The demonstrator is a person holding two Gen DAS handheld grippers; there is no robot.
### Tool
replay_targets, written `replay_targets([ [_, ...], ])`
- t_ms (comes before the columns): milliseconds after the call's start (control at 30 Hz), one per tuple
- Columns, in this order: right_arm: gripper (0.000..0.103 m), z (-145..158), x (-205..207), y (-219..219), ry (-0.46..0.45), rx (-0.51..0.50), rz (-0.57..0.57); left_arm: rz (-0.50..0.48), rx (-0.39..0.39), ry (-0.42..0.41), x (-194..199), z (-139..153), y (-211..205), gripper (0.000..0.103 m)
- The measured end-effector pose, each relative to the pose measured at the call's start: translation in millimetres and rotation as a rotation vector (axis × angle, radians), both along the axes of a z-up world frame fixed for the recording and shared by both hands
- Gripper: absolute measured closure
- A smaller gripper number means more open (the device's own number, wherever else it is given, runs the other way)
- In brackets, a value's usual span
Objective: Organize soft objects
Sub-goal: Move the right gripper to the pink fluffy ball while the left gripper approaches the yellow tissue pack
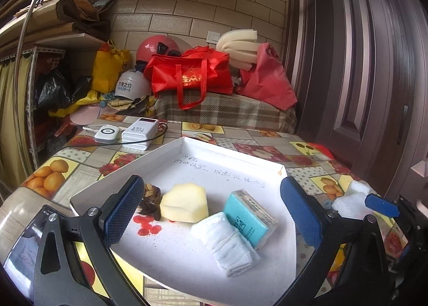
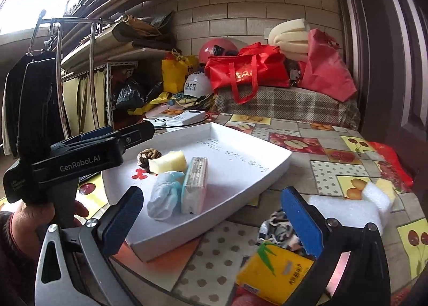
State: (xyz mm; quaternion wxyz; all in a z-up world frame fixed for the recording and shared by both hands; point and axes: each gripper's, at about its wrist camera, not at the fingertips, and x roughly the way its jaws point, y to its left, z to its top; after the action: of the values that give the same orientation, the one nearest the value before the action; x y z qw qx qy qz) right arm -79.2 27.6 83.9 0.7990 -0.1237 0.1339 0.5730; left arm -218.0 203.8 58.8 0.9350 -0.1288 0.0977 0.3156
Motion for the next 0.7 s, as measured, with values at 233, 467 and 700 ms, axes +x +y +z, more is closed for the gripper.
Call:
replay_targets([
  [233,0.000,8,76,-86,0.071,0.010,-0.272,-0.241,-0.023,0.060,26,-3,-41,0.001],
  [467,0.007,-4,108,-96,0.187,-0.145,-0.209,-0.521,0.034,0.223,71,-8,-104,0.001],
  [700,0.023,-31,107,-54,0.226,-0.311,-0.128,-0.489,-0.010,0.366,113,-21,-122,0.001],
])
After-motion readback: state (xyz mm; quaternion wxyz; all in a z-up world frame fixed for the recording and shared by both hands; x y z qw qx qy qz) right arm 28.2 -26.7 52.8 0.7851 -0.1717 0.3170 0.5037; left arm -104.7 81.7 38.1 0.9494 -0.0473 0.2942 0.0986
